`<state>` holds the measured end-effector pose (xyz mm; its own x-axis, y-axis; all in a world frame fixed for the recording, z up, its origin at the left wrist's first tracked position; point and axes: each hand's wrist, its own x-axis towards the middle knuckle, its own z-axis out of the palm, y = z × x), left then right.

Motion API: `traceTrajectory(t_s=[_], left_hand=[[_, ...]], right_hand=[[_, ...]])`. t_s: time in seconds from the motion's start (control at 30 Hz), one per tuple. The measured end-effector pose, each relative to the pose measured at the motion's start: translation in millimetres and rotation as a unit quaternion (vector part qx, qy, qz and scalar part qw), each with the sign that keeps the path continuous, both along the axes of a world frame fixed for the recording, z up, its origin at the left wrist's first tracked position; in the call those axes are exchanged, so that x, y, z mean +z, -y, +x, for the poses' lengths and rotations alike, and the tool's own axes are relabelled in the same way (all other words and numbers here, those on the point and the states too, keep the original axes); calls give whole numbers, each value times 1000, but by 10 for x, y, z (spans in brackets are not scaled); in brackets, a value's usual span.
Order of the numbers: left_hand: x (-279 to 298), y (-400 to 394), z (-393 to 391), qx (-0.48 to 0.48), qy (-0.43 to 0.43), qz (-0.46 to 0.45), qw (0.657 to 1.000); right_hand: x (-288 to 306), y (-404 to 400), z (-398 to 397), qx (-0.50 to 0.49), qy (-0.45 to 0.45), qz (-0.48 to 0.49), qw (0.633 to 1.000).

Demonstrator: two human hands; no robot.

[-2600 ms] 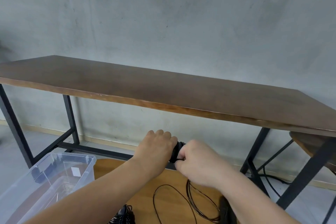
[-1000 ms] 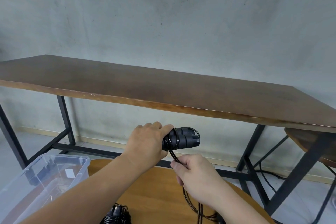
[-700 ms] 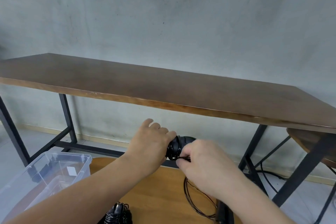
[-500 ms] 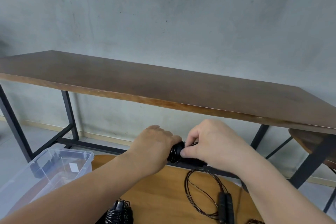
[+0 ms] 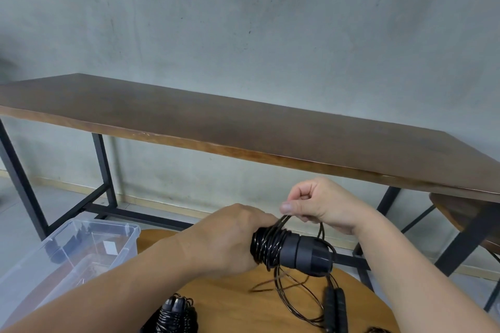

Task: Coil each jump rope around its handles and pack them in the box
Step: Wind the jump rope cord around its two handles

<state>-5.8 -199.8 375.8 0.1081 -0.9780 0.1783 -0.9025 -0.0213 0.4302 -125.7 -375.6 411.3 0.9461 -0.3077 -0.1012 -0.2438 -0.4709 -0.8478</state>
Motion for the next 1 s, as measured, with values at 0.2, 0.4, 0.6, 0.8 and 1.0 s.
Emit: traceTrajectory(t_s=[0.2, 0.4, 0.6, 0.8, 1.0], left_hand=[[74, -55, -62, 2, -115, 6, 993], [53, -35, -25, 53, -165, -51, 984], [-49, 25, 41, 45, -178, -107, 977], [-92, 106, 220, 122, -63, -121, 983], [-187, 161, 215, 148, 181, -114, 966]], right_hand=[[-333, 63, -31, -23, 56, 195, 979], [-554, -165, 14, -42, 134, 321, 937], [-648, -439, -17, -118, 136, 319, 930], [-686, -627, -110, -145, 59, 203, 967], [-571, -720, -120, -131, -25, -80, 988]])
